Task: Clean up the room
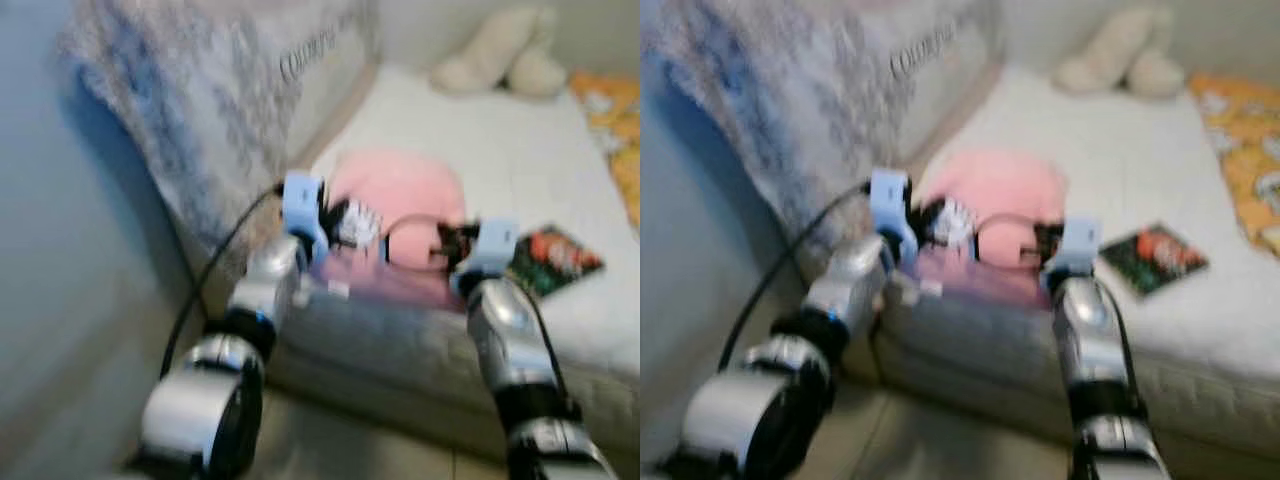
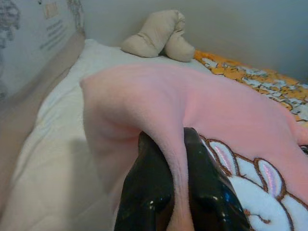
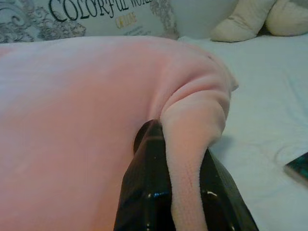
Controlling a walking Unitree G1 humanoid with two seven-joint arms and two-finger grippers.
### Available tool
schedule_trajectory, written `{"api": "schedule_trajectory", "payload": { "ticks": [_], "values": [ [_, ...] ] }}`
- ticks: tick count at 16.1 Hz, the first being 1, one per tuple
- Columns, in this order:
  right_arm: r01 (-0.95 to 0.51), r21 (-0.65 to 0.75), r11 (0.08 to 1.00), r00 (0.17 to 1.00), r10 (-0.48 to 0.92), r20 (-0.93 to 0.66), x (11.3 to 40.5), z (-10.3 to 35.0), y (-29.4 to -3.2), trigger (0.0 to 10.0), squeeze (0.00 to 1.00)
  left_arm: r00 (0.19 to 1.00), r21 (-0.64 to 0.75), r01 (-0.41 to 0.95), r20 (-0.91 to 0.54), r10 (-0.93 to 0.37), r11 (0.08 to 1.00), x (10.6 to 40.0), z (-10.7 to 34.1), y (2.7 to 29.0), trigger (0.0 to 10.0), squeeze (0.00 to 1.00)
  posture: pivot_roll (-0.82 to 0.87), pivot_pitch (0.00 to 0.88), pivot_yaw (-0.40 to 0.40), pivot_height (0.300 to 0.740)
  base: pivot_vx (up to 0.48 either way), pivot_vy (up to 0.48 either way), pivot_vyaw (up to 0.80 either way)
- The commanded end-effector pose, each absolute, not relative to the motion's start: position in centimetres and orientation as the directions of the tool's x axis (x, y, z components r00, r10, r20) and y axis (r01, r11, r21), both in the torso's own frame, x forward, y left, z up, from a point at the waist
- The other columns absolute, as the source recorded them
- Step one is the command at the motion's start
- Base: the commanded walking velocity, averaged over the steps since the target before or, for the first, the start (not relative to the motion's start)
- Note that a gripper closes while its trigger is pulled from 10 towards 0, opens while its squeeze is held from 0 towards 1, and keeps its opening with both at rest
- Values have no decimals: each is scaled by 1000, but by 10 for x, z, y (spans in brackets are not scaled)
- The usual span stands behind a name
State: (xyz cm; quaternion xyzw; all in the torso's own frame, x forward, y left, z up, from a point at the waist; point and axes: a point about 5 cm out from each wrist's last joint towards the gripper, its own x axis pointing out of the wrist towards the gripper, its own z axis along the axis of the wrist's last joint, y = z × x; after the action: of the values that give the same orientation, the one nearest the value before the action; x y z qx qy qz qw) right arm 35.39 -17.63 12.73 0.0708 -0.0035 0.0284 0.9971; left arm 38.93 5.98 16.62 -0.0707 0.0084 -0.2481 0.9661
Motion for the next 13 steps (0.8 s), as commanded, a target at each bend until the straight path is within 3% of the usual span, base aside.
{"api": "schedule_trajectory", "payload": {
  "ticks": [1,13],
  "values": [
    [-72,124,990,996,64,67,357,140,-172,10000,0,895,-134,445,53,-442,885,394,177,68,10000,0,95,0,32,740,472,0,0],
    [-67,123,990,997,61,53,355,137,-173,10000,0,896,-102,444,66,-439,890,393,177,64,10000,0,96,0,25,740,472,0,0]
  ]
}}
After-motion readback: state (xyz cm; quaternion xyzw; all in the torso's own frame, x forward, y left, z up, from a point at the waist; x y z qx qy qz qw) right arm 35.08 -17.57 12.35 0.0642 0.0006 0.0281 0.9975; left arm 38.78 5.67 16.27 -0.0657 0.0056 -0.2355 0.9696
